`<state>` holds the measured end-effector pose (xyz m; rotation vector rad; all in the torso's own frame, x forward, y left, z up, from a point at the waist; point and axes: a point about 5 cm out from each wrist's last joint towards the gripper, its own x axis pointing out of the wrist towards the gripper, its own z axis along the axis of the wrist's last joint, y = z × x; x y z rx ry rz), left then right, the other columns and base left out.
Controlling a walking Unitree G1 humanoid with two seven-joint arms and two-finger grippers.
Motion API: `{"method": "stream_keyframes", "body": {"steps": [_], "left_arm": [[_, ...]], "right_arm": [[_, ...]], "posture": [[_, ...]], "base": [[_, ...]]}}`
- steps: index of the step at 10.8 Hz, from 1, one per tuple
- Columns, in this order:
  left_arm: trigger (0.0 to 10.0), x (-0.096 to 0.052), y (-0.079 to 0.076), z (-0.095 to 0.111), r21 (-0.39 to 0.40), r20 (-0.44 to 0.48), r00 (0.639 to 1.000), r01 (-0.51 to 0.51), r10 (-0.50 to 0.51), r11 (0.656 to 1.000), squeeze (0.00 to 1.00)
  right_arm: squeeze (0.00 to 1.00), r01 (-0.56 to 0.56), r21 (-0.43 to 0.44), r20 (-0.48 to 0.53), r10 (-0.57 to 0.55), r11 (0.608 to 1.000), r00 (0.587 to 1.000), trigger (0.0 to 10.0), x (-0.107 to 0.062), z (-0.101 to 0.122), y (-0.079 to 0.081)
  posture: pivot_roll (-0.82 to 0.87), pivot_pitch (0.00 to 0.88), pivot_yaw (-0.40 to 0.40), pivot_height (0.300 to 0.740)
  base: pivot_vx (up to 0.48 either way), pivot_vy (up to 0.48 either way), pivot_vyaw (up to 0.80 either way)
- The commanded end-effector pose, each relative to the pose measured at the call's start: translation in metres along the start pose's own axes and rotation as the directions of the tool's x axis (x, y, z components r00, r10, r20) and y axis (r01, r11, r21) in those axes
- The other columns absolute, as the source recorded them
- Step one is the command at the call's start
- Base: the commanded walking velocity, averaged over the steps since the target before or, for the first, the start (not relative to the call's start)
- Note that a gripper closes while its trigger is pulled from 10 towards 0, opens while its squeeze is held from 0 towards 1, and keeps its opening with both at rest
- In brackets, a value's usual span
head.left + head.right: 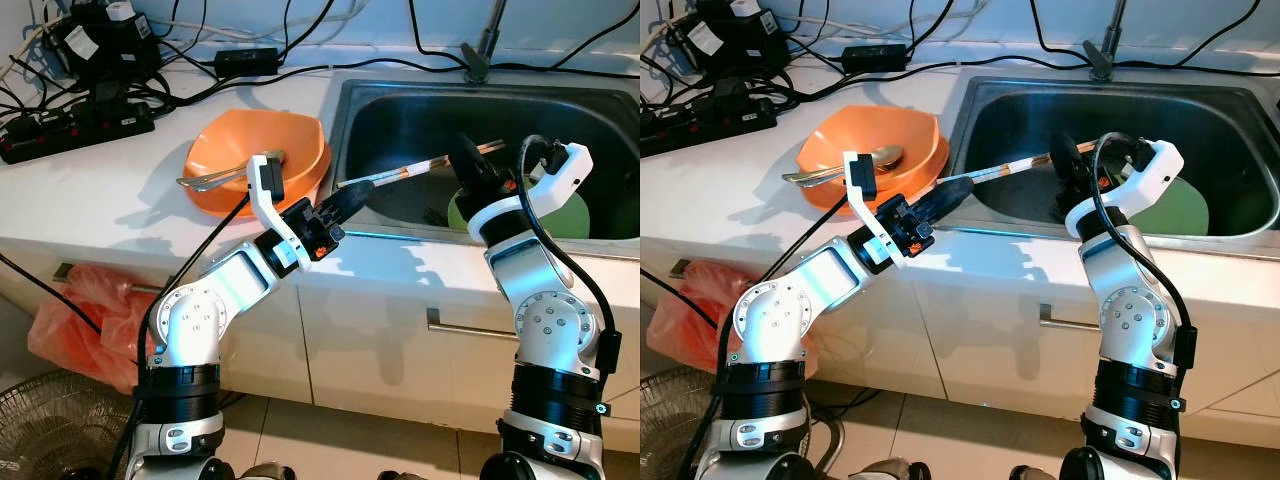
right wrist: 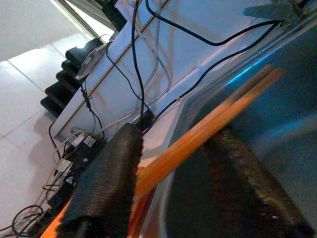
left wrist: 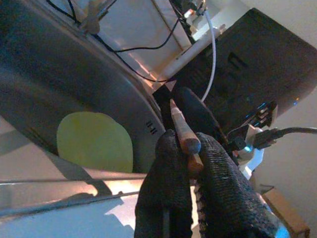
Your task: Kitchen organization
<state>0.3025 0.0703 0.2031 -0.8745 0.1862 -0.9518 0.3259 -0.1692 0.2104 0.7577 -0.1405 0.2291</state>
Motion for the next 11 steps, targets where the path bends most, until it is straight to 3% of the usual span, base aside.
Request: {"method": "stream_keyframes", "body": {"steps": [1, 2, 3, 4, 5, 6, 7, 8, 9, 10, 11], "left_arm": [[0.0, -0.001, -0.005, -0.003, -0.026, -0.017, 0.999, 0.035, -0.036, 0.999, 0.0], [0.0, 0.001, -0.005, -0.006, -0.058, -0.021, 0.998, 0.05, -0.052, 0.997, 0.0], [0.0, 0.003, -0.005, -0.01, -0.09, -0.027, 0.997, 0.066, -0.069, 0.994, 0.0], [0.0, 0.004, -0.005, -0.013, -0.09, -0.037, 0.997, 0.071, -0.075, 0.993, 0.0], [0.0, 0.004, -0.005, -0.015, -0.114, -0.034, 0.996, 0.079, -0.083, 0.99, 0.0], [0.0, 0.003, -0.004, -0.015, -0.133, -0.032, 0.996, 0.081, -0.086, 0.988, 0.0], [0.0, 0.002, -0.003, -0.016, -0.154, -0.026, 0.996, 0.082, -0.087, 0.985, 0.0], [0.0, 0.002, -0.001, -0.015, -0.169, -0.019, 0.996, 0.078, -0.083, 0.982, 0.0], [0.0, 0.001, -0.001, -0.016, -0.168, -0.026, 0.996, 0.082, -0.087, 0.982, 0.0], [0.0, 0.001, -0.001, -0.016, -0.17, -0.027, 0.996, 0.082, -0.088, 0.982, 0.0], [0.0, 0.0, 0.0, -0.016, -0.168, -0.035, 0.995, 0.083, -0.09, 0.982, 0.0]], "right_arm": [[0.0, -0.021, 0.006, 0.016, 0.021, 1.0, 1.0, 0.6, 0.002, 0.004, 0.006], [0.0, -0.029, 0.022, 0.004, 0.029, 0.999, 1.0, 1.8, 0.003, 0.001, 0.007], [0.0, -0.055, 0.056, -0.018, 0.056, 0.997, 0.998, 6.9, 0.004, -0.003, 0.011], [0.0, -0.062, 0.066, -0.022, 0.064, 0.996, 0.998, 7.1, 0.004, -0.005, 0.012], [0.0, -0.076, 0.087, -0.024, 0.078, 0.993, 0.997, 1.6, 0.004, -0.006, 0.014], [0.0, -0.09, 0.099, -0.029, 0.093, 0.991, 0.995, 0.0, 0.003, -0.007, 0.016], [0.0, -0.106, 0.11, -0.039, 0.111, 0.988, 0.993, 0.4, 0.003, -0.009, 0.018], [0.0, -0.116, 0.11, -0.059, 0.123, 0.987, 0.991, 10.0, 0.002, -0.013, 0.02], [0.0, -0.112, 0.094, -0.074, 0.12, 0.989, 0.99, 10.0, 0.001, -0.015, 0.019], [1.0, -0.107, 0.082, -0.077, 0.113, 0.991, 0.991, 10.0, 0.001, -0.015, 0.018], [1.0, -0.106, 0.073, -0.08, 0.112, 0.992, 0.991, 10.0, 0.001, -0.015, 0.018]], "posture": [[0.04, 0.081, 0.068, 0.74], [0.04, 0.082, 0.066, 0.74], [0.04, 0.083, 0.066, 0.74], [0.04, 0.084, 0.066, 0.74], [0.04, 0.085, 0.066, 0.74], [0.04, 0.086, 0.067, 0.74], [0.04, 0.086, 0.067, 0.74], [0.04, 0.086, 0.067, 0.74], [0.04, 0.084, 0.067, 0.74], [0.04, 0.085, 0.067, 0.74], [0.04, 0.085, 0.066, 0.74]], "base": [[0.0, 0.0, 0.0], [0.0, 0.0, 0.0], [0.0, 0.0, 0.0], [0.0, 0.0, 0.0], [0.0, 0.0, 0.0], [0.0, 0.0, 0.0], [0.0, 0.0, 0.0], [0.0, 0.0, 0.0], [0.0, 0.0, 0.0], [0.0, 0.0, 0.0], [0.0, 0.0, 0.0]]}}
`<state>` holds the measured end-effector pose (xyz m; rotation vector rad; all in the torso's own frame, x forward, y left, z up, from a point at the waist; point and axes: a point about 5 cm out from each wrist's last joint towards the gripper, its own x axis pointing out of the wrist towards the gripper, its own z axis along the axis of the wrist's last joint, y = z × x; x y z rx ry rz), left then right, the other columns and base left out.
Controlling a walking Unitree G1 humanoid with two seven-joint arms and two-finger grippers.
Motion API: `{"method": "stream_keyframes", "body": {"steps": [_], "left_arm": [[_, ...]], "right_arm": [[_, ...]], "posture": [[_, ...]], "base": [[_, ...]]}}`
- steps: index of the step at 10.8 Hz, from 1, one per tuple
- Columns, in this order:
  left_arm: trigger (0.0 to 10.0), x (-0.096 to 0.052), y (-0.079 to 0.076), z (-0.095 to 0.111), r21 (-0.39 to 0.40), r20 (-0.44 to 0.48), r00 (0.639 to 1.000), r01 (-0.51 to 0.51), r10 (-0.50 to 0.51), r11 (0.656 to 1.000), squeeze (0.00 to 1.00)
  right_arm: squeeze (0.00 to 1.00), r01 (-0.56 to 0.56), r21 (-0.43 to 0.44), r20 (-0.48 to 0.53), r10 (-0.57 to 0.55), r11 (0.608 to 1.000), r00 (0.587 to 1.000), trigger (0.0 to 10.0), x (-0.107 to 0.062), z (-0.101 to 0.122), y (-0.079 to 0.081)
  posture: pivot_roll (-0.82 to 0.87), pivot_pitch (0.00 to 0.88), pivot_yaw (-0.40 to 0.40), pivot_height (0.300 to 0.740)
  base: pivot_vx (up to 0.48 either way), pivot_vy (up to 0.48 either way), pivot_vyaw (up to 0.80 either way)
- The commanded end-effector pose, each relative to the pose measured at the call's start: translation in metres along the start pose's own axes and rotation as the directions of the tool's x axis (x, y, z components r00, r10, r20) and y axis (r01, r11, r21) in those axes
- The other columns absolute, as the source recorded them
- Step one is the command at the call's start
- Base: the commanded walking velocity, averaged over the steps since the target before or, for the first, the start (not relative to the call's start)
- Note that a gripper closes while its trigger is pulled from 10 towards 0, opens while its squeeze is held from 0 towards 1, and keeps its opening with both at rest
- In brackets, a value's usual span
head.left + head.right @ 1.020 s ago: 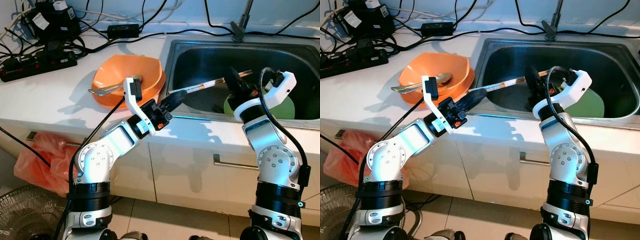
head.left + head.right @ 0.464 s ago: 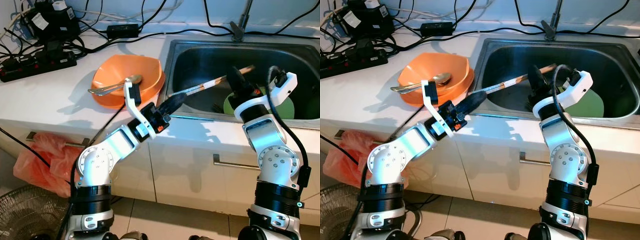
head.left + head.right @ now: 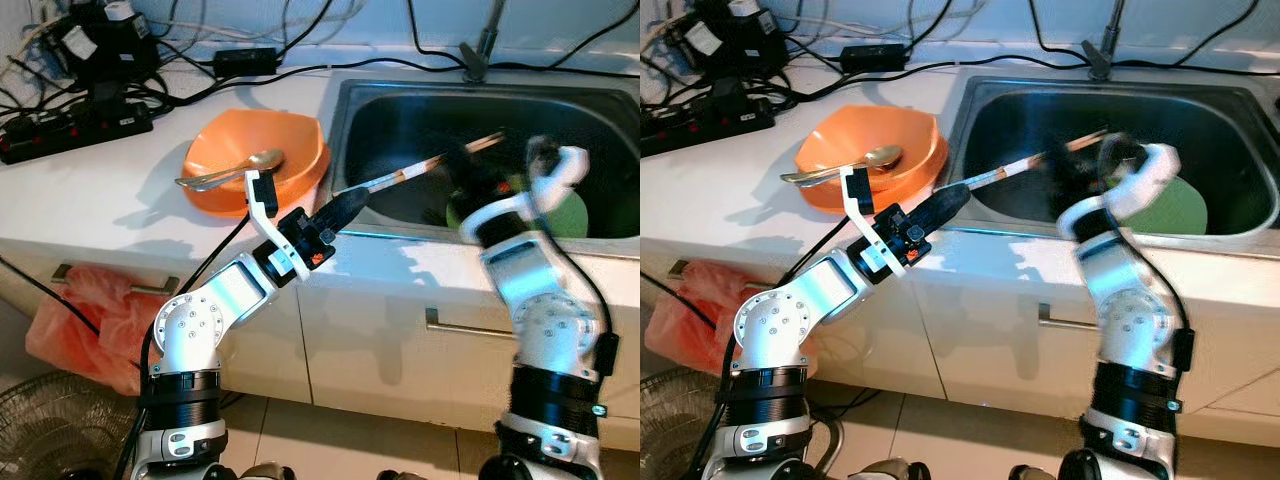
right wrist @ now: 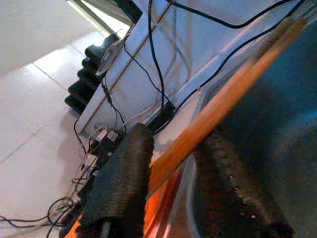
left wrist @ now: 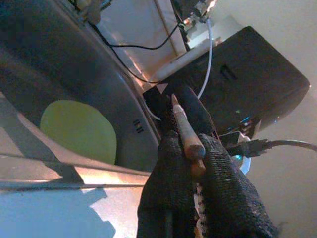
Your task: Kitchen organization
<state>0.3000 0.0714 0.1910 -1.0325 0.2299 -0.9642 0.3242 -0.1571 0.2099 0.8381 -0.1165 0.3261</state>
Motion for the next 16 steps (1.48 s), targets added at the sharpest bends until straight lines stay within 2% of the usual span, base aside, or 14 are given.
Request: {"method": "stream_keyframes", "body": {"steps": [1, 2, 3, 4, 5, 10, 11, 12, 13, 16], "left_arm": [[0.0, 0.005, -0.006, -0.008, -0.02, -0.068, 0.996, 0.05, -0.051, 0.999, 0.0], [0.0, 0.005, -0.006, -0.008, -0.023, -0.068, 0.996, 0.051, -0.053, 0.998, 0.0], [0.0, 0.006, -0.007, -0.009, -0.027, -0.071, 0.996, 0.058, -0.06, 0.998, 0.0], [0.0, 0.005, -0.007, -0.01, -0.026, -0.078, 0.995, 0.059, -0.061, 0.998, 0.0], [0.0, 0.005, -0.007, -0.011, -0.026, -0.081, 0.995, 0.06, -0.062, 0.998, 0.0], [0.0, -0.002, -0.004, -0.004, -0.002, -0.073, 0.997, 0.035, -0.035, 0.999, 0.0], [2.0, -0.002, -0.002, -0.003, 0.022, -0.077, 0.997, 0.015, -0.013, 1.0, 0.0], [10.0, -0.001, -0.002, -0.004, 0.042, -0.085, 0.996, 0.0, 0.004, 0.999, 0.0], [10.0, -0.001, -0.001, -0.004, 0.042, -0.087, 0.996, -0.01, 0.014, 0.999, 1.0], [10.0, 0.0, -0.003, -0.008, 0.055, -0.11, 0.994, -0.003, 0.009, 0.998, 1.0]], "right_arm": [[1.0, -0.032, -0.023, -0.042, 0.031, 0.999, 0.999, 10.0, 0.002, -0.007, 0.008], [1.0, -0.04, -0.02, -0.046, 0.039, 0.999, 0.998, 10.0, 0.002, -0.008, 0.009], [0.03, -0.049, -0.014, -0.05, 0.048, 0.999, 0.998, 10.0, 0.002, -0.009, 0.01], [0.0, -0.041, -0.007, -0.038, 0.041, 0.999, 0.998, 8.8, 0.002, -0.007, 0.009], [0.0, -0.038, 0.002, -0.025, 0.038, 0.999, 0.999, 0.0, 0.002, -0.005, 0.008], [0.0, -0.016, -0.005, -0.015, 0.016, 1.0, 1.0, 0.0, 0.001, -0.003, 0.005], [0.0, -0.011, -0.007, -0.014, 0.01, 1.0, 1.0, 0.0, 0.001, -0.003, 0.004], [0.0, -0.004, -0.009, -0.012, 0.004, 1.0, 1.0, 0.0, 0.001, -0.003, 0.003], [0.0, 0.01, -0.014, -0.005, -0.01, 1.0, 1.0, 0.0, 0.001, -0.002, 0.001], [0.0, 0.092, -0.035, 0.034, -0.091, 0.995, 0.995, 0.0, 0.002, 0.002, -0.008]], "posture": [[0.04, 0.084, 0.066, 0.74], [0.04, 0.084, 0.067, 0.74], [0.04, 0.084, 0.066, 0.74], [0.04, 0.083, 0.068, 0.74], [0.04, 0.083, 0.068, 0.74], [0.04, 0.083, 0.065, 0.74], [0.04, 0.084, 0.063, 0.74], [0.04, 0.083, 0.063, 0.74], [0.04, 0.084, 0.063, 0.74], [0.05, 0.086, 0.063, 0.74]], "base": [[0.0, 0.0, 0.0], [0.0, 0.0, 0.0], [0.0, 0.0, 0.0], [0.0, 0.0, 0.0], [0.0, 0.0, 0.0], [0.0, 0.0, 0.0], [0.0, 0.0, 0.0], [0.0, 0.0, 0.0], [0.0, 0.0, 0.0], [0.0, 0.0, 0.0]]}}
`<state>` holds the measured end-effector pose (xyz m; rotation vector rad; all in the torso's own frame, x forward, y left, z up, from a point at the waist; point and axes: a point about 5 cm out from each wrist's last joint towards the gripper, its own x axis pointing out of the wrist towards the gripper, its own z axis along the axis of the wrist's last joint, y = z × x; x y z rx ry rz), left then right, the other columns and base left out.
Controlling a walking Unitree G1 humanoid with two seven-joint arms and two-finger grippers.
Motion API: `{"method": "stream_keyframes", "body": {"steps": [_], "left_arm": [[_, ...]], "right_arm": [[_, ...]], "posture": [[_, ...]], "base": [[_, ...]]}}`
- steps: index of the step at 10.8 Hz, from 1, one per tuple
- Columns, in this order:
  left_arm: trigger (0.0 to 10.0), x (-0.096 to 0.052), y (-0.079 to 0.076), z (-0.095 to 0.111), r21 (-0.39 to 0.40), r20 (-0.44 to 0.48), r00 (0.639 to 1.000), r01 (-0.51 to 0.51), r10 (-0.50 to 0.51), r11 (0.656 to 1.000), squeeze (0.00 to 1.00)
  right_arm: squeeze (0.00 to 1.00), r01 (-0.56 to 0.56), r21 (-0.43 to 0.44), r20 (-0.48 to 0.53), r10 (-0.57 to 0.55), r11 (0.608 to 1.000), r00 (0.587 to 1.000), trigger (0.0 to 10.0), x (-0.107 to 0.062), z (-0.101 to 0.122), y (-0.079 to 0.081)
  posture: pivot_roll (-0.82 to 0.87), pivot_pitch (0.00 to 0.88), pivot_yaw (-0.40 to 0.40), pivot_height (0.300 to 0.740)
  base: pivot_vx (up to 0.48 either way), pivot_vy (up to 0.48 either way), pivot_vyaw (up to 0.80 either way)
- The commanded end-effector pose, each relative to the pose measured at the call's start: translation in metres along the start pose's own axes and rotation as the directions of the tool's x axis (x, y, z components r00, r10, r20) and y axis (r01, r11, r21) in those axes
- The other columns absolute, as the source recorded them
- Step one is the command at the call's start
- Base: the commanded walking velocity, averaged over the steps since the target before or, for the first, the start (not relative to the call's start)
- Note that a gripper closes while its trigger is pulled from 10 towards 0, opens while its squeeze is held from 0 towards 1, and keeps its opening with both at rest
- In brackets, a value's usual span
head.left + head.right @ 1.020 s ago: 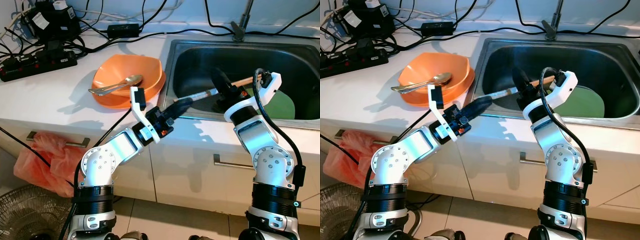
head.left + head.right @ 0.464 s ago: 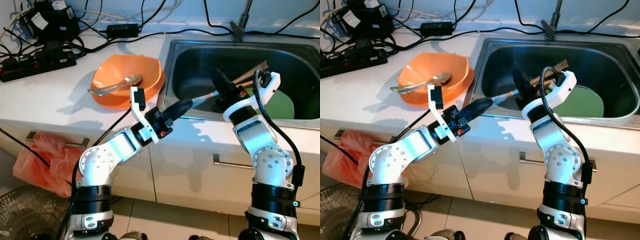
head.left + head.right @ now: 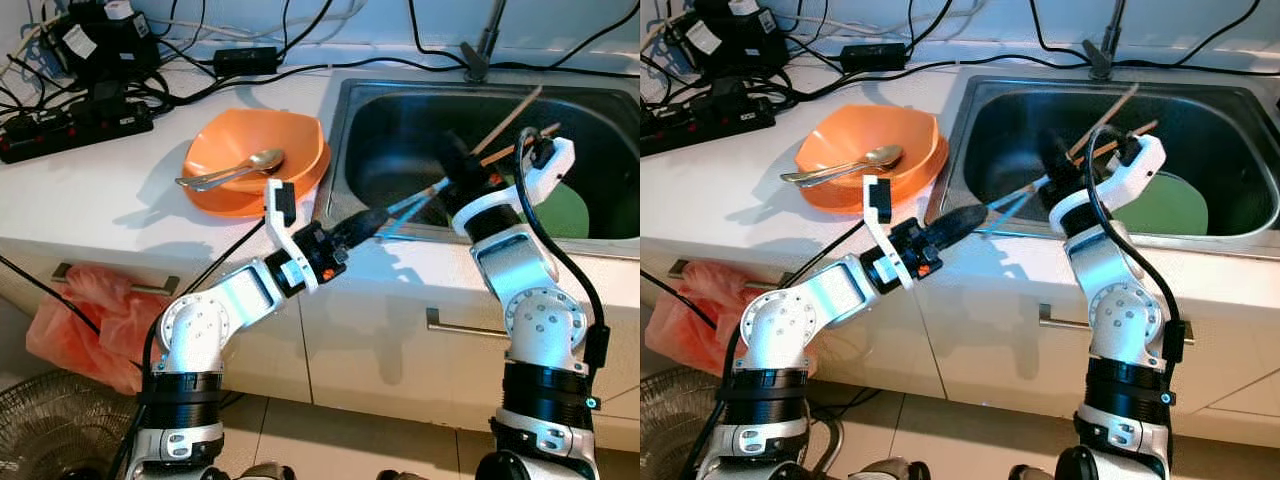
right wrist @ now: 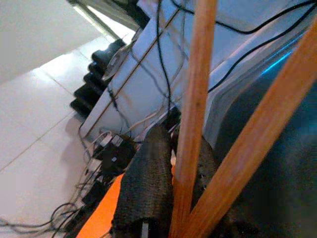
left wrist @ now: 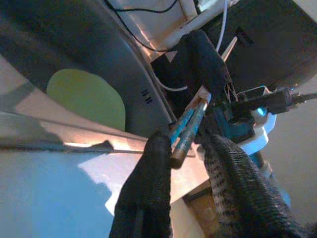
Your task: Kitchen organization
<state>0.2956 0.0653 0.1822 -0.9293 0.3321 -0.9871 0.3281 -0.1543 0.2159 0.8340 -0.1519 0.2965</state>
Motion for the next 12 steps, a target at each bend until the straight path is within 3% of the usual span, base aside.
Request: {"method": "stream_keyframes", "body": {"steps": [1, 3, 6, 7, 10, 12], "left_arm": [[10.0, -0.002, -0.009, 0.003, 0.05, -0.011, 0.999, 0.041, -0.04, 0.998, 1.0], [10.0, -0.008, -0.012, -0.001, 0.157, -0.075, 0.997, 0.026, -0.014, 0.987, 1.0], [10.0, -0.012, -0.015, -0.008, 0.207, -0.13, 0.991, 0.038, -0.011, 0.978, 1.0], [10.0, -0.011, -0.017, -0.009, 0.259, -0.142, 0.99, 0.031, 0.006, 0.965, 1.0], [10.0, -0.01, -0.015, -0.01, 0.32, -0.135, 0.989, -0.007, 0.053, 0.947, 1.0], [10.0, -0.014, -0.013, -0.006, 0.371, -0.093, 0.991, -0.055, 0.095, 0.927, 1.0]], "right_arm": [[0.0, 0.099, -0.044, 0.006, -0.099, 0.994, 0.995, 0.0, -0.002, 0.0, -0.015], [0.0, 0.131, -0.086, 0.041, -0.128, 0.988, 0.991, 0.0, 0.001, 0.003, -0.018], [0.0, 0.189, -0.127, 0.102, -0.177, 0.974, 0.979, 0.0, 0.007, 0.008, -0.024], [0.0, 0.211, -0.144, 0.129, -0.193, 0.967, 0.973, 0.0, 0.013, 0.009, -0.026], [0.0, 0.258, -0.107, 0.196, -0.234, 0.96, 0.952, 0.0, 0.035, 0.019, -0.03], [0.0, 0.264, -0.249, 0.217, -0.212, 0.932, 0.953, 0.0, 0.045, 0.028, -0.036]], "posture": [[0.05, 0.086, 0.062, 0.74], [0.06, 0.083, 0.063, 0.74], [0.07, 0.077, 0.066, 0.74], [0.08, 0.073, 0.068, 0.74], [0.09, 0.069, 0.067, 0.74], [0.11, 0.074, 0.063, 0.74]], "base": [[0.0, 0.0, 0.0], [0.0, 0.0, 0.0], [0.0, 0.0, 0.0], [0.0, 0.0, 0.0], [0.0, 0.0, 0.0], [0.0, 0.0, 0.0]]}}
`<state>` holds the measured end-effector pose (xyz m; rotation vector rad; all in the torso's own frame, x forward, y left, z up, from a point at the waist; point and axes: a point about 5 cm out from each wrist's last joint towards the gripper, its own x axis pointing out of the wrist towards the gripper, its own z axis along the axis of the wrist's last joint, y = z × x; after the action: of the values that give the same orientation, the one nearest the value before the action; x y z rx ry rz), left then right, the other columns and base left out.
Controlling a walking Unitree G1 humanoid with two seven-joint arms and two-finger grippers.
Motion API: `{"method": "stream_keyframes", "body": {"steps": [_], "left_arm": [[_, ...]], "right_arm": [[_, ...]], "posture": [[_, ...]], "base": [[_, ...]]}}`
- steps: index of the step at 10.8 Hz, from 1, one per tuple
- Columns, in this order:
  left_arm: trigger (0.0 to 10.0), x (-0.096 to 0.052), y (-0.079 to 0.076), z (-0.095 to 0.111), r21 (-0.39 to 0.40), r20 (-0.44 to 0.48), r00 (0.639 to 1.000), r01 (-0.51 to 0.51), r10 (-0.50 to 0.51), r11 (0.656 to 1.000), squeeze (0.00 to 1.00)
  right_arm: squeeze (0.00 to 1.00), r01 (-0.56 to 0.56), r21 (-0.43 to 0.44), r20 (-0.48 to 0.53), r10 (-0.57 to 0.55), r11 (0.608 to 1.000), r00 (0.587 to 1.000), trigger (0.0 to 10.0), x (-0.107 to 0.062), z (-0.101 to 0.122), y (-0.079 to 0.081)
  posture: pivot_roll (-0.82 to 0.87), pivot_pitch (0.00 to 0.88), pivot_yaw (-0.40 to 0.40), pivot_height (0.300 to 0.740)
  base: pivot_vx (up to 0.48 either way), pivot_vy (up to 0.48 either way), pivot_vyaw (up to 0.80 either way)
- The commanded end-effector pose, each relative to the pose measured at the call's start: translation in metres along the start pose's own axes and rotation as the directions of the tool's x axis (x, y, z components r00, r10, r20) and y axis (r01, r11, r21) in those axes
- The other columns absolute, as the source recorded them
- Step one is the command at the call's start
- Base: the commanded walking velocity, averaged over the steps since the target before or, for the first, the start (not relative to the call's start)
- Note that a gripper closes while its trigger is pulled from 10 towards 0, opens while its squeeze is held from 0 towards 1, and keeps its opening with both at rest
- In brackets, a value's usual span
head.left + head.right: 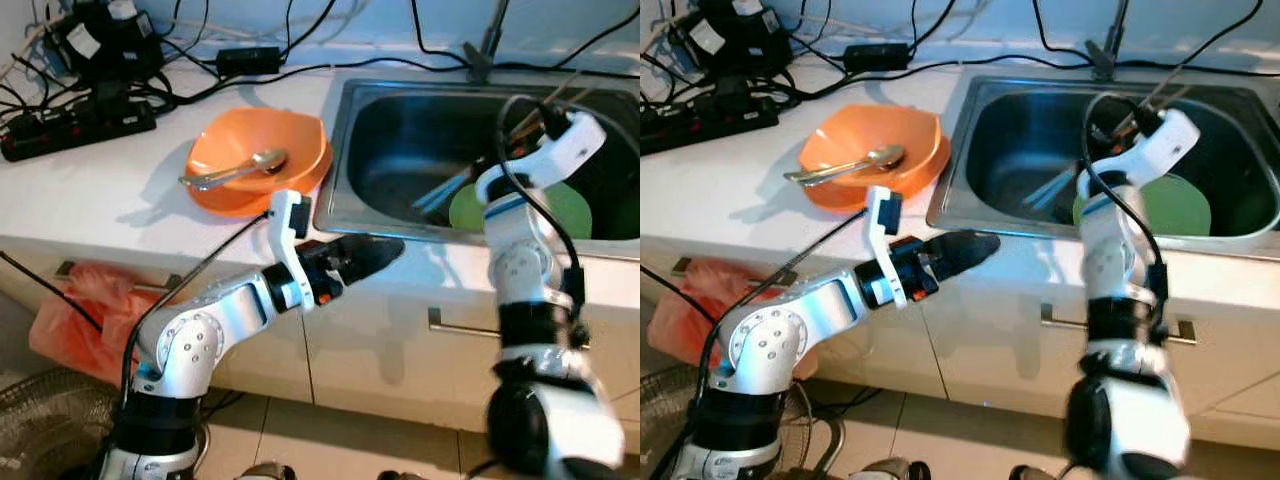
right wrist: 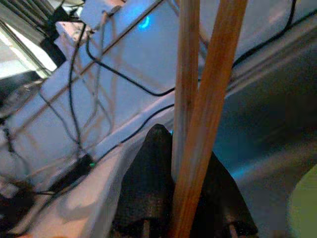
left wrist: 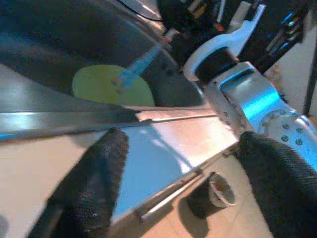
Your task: Kitchen organization
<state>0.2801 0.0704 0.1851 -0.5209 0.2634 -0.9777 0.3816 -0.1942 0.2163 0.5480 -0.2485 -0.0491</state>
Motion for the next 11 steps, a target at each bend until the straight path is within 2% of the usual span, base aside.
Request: {"method": "stream_keyframes", "body": {"steps": [1, 2, 3, 4, 5, 6, 7, 8, 9, 10, 11], "left_arm": [[10.0, -0.003, 0.002, 0.004, 0.07, 0.018, 0.998, -0.055, 0.053, 0.996, 1.0], [10.0, -0.006, 0.016, 0.007, 0.219, 0.048, 0.98, -0.199, 0.193, 0.955, 1.0], [10.0, -0.007, 0.019, 0.006, 0.245, 0.043, 0.976, -0.218, 0.214, 0.945, 1.0], [10.0, -0.009, 0.025, 0.004, 0.365, 0.045, 0.964, -0.261, 0.263, 0.894, 1.0], [10.0, -0.007, 0.026, 0.004, 0.393, 0.058, 0.961, -0.272, 0.271, 0.879, 1.0], [10.0, -0.006, 0.026, 0.002, 0.414, 0.056, 0.962, -0.265, 0.266, 0.871, 1.0], [10.0, -0.004, 0.025, -0.002, 0.441, 0.052, 0.964, -0.257, 0.262, 0.86, 1.0], [10.0, -0.004, 0.026, -0.003, 0.452, 0.054, 0.964, -0.256, 0.26, 0.854, 1.0], [10.0, -0.004, 0.028, -0.003, 0.456, 0.058, 0.963, -0.259, 0.262, 0.851, 1.0], [10.0, -0.004, 0.029, -0.003, 0.458, 0.06, 0.963, -0.26, 0.263, 0.85, 1.0], [10.0, -0.004, 0.03, -0.003, 0.46, 0.063, 0.963, -0.262, 0.263, 0.848, 1.0]], "right_arm": [[0.0, -0.042, -0.105, 0.006, 0.043, 0.994, 0.999, 0.0, 0.004, 0.002, 0.004], [0.0, -0.127, -0.332, -0.043, 0.119, 0.935, 0.992, 0.0, 0.005, -0.001, 0.0], [0.0, -0.156, -0.383, -0.069, 0.14, 0.91, 0.988, 0.0, 0.005, -0.003, -0.002], [0.0, -0.193, -0.651, -0.143, 0.131, 0.734, 0.981, 0.0, 0.003, -0.008, -0.016], [0.0, -0.196, -0.692, -0.187, 0.09, 0.695, 0.978, 0.0, 0.002, -0.014, -0.026], [0.0, -0.192, -0.714, -0.206, 0.06, 0.673, 0.977, 6.1, 0.001, -0.017, -0.032], [0.0, -0.184, -0.763, -0.21, 0.032, 0.62, 0.977, 10.0, 0.001, -0.018, -0.036], [0.0, -0.204, -0.776, -0.253, 0.003, 0.597, 0.968, 10.0, 0.001, -0.025, -0.04], [0.47, -0.211, -0.754, -0.268, 0.002, 0.622, 0.963, 10.0, 0.0, -0.029, -0.04], [1.0, -0.23, -0.738, -0.286, 0.014, 0.634, 0.958, 10.0, -0.001, -0.032, -0.039], [1.0, -0.242, -0.732, -0.295, 0.023, 0.637, 0.955, 10.0, -0.001, -0.035, -0.037]], "posture": [[0.11, 0.078, 0.063, 0.74], [0.12, 0.083, 0.062, 0.74], [0.12, 0.084, 0.061, 0.74], [0.12, 0.085, 0.065, 0.74], [0.11, 0.087, 0.068, 0.74], [0.11, 0.087, 0.069, 0.74], [0.11, 0.087, 0.072, 0.74], [0.11, 0.086, 0.072, 0.74], [0.12, 0.084, 0.072, 0.74], [0.12, 0.083, 0.072, 0.74], [0.12, 0.082, 0.072, 0.74]], "base": [[0.0, 0.0, 0.0], [0.0, 0.0, 0.0], [0.0, 0.0, 0.0], [0.0, 0.0, 0.0], [0.0, 0.0, 0.0], [0.0, 0.0, 0.0], [0.0, 0.0, 0.0], [0.0, 0.0, 0.0], [0.0, 0.0, 0.0], [0.0, 0.0, 0.0], [0.0, 0.0, 0.0]]}}
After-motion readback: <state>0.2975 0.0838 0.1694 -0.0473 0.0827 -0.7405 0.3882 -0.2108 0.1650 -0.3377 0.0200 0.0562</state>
